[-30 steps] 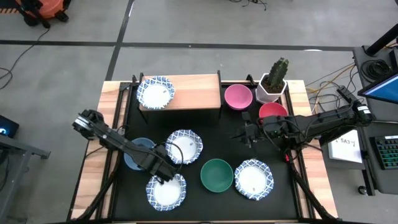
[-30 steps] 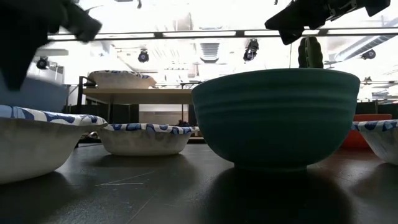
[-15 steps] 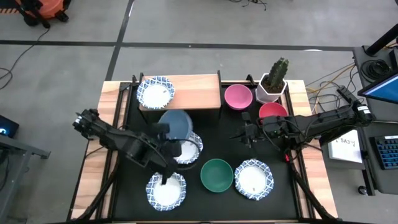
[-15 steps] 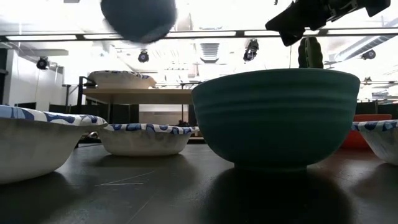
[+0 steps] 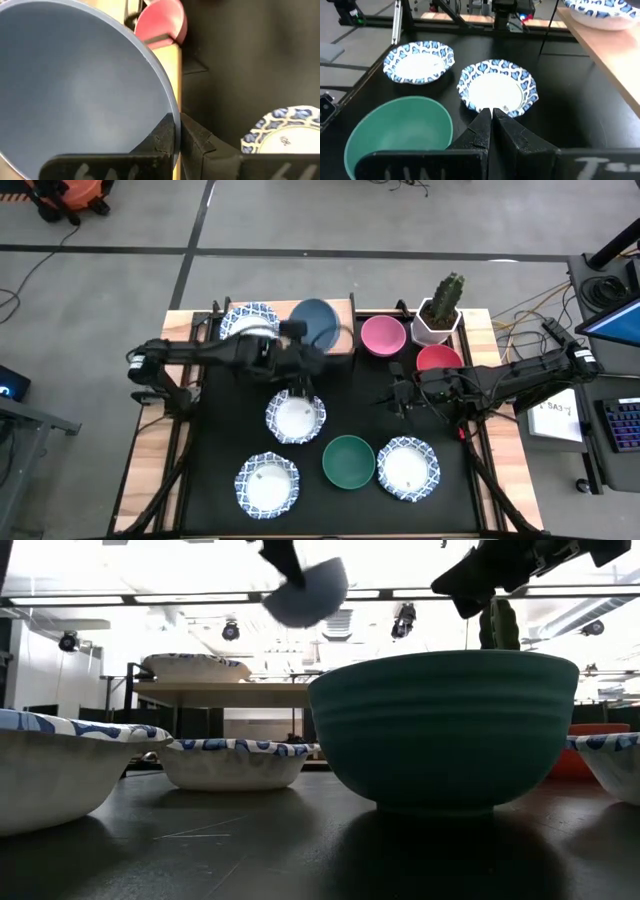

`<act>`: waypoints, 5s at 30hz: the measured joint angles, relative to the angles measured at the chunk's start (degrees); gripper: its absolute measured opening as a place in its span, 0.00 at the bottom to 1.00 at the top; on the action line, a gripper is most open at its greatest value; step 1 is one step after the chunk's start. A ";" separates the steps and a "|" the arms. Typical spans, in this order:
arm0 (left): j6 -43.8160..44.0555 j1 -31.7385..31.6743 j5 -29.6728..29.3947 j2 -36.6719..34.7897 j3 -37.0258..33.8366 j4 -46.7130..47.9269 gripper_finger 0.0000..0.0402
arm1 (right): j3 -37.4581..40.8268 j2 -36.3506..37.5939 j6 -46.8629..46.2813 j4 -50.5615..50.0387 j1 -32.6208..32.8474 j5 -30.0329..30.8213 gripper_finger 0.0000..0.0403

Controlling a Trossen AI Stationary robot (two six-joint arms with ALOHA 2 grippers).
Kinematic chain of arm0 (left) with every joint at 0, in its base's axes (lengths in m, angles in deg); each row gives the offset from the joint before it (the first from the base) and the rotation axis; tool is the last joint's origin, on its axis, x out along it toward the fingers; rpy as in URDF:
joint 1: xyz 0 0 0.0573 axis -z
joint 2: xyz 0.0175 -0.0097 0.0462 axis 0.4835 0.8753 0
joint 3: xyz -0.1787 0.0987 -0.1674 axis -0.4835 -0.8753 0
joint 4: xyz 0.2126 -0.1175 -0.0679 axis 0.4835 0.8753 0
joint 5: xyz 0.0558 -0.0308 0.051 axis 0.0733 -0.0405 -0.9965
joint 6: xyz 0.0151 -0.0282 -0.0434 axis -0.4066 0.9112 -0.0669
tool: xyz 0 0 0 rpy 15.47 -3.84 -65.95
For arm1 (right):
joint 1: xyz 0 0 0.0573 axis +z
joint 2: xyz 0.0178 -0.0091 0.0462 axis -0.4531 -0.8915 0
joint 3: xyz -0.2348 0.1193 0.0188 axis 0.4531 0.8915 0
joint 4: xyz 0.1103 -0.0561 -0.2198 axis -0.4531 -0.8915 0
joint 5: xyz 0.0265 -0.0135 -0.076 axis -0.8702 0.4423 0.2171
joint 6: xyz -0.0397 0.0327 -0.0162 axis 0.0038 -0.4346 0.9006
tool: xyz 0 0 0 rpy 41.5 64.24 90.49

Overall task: Place and stack bowls onto a shelf
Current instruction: Put the blue bowl on the shelf, then stack the orange bowl on top of the blue bowl on the shelf

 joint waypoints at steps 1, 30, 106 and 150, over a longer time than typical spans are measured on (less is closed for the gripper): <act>0.02 -1.53 1.51 -0.04 -0.44 0.11 0.00 | 0.01 -0.03 -0.36 -0.34 0.00 0.00 0.02; -4.25 -12.42 8.76 8.41 -1.37 -4.03 0.03 | 3.57 -0.11 -5.72 0.47 0.00 0.42 0.02; 12.37 11.12 15.72 -28.32 -51.49 -54.04 0.35 | 12.47 -0.09 -22.29 18.73 1.55 17.14 0.02; 13.63 11.03 12.54 -28.06 -57.00 -60.70 0.35 | -8.48 -3.08 -63.03 -59.74 -13.74 22.86 0.23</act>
